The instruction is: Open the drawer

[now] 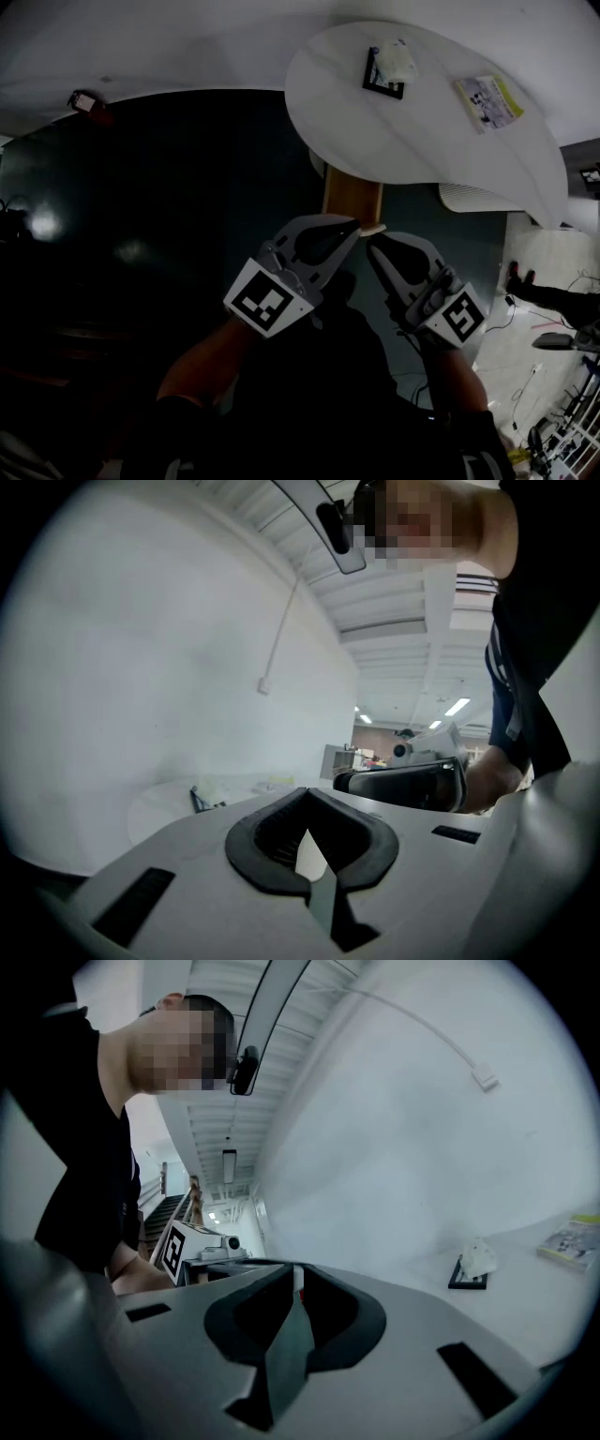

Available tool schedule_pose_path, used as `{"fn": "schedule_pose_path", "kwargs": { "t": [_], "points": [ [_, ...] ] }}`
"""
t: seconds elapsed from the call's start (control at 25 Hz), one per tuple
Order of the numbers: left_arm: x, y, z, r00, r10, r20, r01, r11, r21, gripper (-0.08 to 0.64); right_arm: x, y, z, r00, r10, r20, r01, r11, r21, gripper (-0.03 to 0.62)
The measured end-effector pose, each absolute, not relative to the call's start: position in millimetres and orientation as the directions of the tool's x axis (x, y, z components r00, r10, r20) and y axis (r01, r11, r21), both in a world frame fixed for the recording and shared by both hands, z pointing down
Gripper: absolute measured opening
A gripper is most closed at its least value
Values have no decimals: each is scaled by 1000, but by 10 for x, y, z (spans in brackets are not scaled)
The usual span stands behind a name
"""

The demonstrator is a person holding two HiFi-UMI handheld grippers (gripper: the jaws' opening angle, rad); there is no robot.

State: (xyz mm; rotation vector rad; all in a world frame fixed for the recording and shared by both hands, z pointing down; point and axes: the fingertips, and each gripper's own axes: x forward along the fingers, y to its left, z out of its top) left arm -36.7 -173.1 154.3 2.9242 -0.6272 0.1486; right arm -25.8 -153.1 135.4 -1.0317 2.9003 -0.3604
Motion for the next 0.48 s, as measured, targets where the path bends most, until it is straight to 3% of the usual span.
{"fn": "schedule_pose_path", "kwargs": {
  "t": [0.24,0.48],
  "points": [
    [-566,-1398,1306,904,-411,116,-427,-880,210,12,-309,-1190,940,-721,-693,2,-674,701,-234,37],
    [-612,-873,1239,901,-407,151,-431,-879,202,12,-133,-643,782,-675,-737,-4,-722,662,-202,34]
  ]
}}
